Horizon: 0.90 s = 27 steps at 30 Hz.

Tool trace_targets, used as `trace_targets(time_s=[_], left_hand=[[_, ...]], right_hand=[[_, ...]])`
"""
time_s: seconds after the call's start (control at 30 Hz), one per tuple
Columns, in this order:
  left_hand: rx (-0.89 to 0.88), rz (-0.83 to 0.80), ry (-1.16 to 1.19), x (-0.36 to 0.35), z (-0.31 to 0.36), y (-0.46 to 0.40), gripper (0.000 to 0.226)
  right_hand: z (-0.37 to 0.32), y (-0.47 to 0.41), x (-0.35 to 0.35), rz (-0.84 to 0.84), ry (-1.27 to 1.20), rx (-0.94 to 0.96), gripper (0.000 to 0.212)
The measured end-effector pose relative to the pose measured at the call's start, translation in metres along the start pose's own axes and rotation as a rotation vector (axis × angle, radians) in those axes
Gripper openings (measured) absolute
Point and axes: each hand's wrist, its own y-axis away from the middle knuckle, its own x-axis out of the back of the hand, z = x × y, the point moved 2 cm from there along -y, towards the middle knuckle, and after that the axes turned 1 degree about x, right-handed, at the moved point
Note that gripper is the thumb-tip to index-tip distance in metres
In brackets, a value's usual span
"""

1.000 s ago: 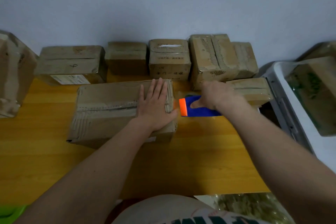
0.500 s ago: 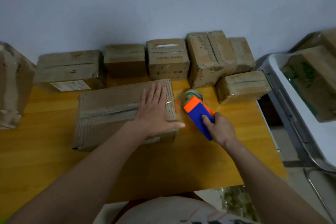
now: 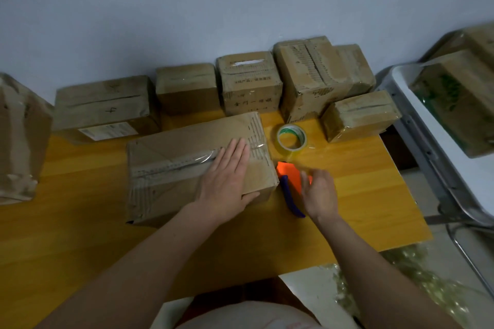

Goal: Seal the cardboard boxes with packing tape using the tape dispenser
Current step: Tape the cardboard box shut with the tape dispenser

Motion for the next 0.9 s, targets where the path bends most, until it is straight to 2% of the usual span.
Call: trace_targets(time_s=[0.07, 0.13, 0.2, 0.3, 0.5, 0.6, 0.63, 0.67, 0.7, 0.73, 0.8, 0.9], left_hand=[[-0.009, 0.004, -0.012, 0.000, -0.001, 0.001, 0.099], [-0.010, -0.017, 0.000, -0.001, -0.001, 0.001, 0.099], [-0.026, -0.044, -0.001, -0.001, -0.002, 0.001, 0.097], [-0.057, -0.058, 0.006, -0.001, -0.007, 0.001, 0.093], [-0.084, -0.062, 0.004, -0.002, -0.017, 0.002, 0.093], [-0.123, -0.087, 0.025, -0.001, -0.023, 0.003, 0.092], [-0.142, -0.100, 0.032, 0.000, -0.026, 0.004, 0.093], [-0.158, -0.111, 0.038, 0.000, -0.029, 0.005, 0.094], [-0.171, -0.119, 0.041, 0.000, -0.031, 0.006, 0.095], [-0.184, -0.121, 0.039, 0.000, -0.034, 0.008, 0.097], [-0.203, -0.121, 0.029, -0.002, -0.043, 0.015, 0.100], [-0.159, -0.130, 0.018, -0.003, -0.066, 0.035, 0.101]], right_hand=[[-0.037, 0.011, 0.019, 0.142, -0.200, 0.185, 0.034], [-0.077, 0.023, 0.024, 0.050, -0.279, 0.378, 0.039], [-0.102, 0.027, 0.012, -0.107, -0.217, 0.447, 0.046], [-0.117, 0.018, 0.003, -0.195, -0.179, 0.360, 0.052], [-0.119, -0.005, 0.000, -0.379, -0.434, 0.132, 0.037], [-0.114, -0.007, -0.005, -0.513, -0.478, -0.040, 0.055], [-0.112, -0.006, -0.007, -0.434, -0.373, -0.062, 0.063], [-0.110, -0.003, -0.009, -0.257, -0.214, 0.004, 0.067], [-0.112, 0.004, -0.010, -0.096, -0.091, 0.147, 0.066], [-0.116, 0.013, -0.015, -0.024, 0.003, 0.326, 0.062], [-0.123, 0.030, -0.027, -0.035, 0.180, 0.556, 0.063], [-0.128, 0.033, -0.026, -0.042, 0.322, 0.570, 0.071]])
